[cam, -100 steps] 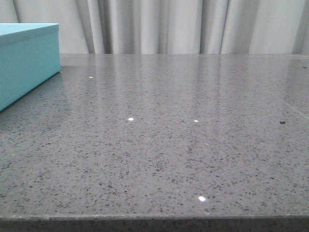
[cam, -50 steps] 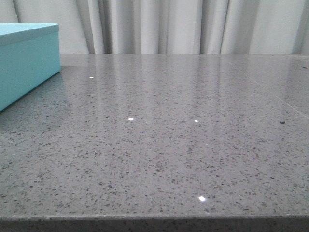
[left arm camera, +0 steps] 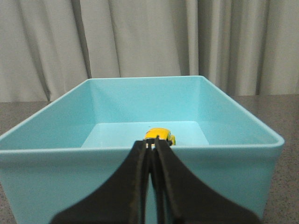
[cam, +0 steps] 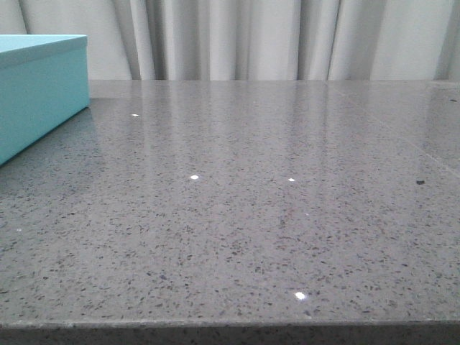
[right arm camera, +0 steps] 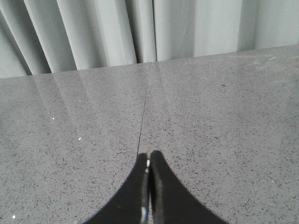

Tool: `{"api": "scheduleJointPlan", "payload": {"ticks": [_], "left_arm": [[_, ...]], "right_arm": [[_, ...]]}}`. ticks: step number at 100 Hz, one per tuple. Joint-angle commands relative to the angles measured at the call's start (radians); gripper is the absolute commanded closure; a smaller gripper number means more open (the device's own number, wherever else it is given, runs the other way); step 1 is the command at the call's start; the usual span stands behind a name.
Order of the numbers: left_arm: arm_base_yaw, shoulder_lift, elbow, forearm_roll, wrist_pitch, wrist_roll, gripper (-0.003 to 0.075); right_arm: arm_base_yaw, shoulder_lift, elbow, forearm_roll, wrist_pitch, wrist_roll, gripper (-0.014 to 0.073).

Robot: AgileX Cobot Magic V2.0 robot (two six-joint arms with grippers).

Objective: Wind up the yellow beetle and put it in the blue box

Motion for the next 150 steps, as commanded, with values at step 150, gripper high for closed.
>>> {"api": "scheduleJointPlan", "payload": {"ticks": [150], "left_arm": [[0.008, -0.044, 0.063, 0.003, 0.021, -0.02, 0.0738]], "right_arm": [[-0.029, -0.16, 0.096, -0.089, -0.209, -0.012, 0.0661]]}}
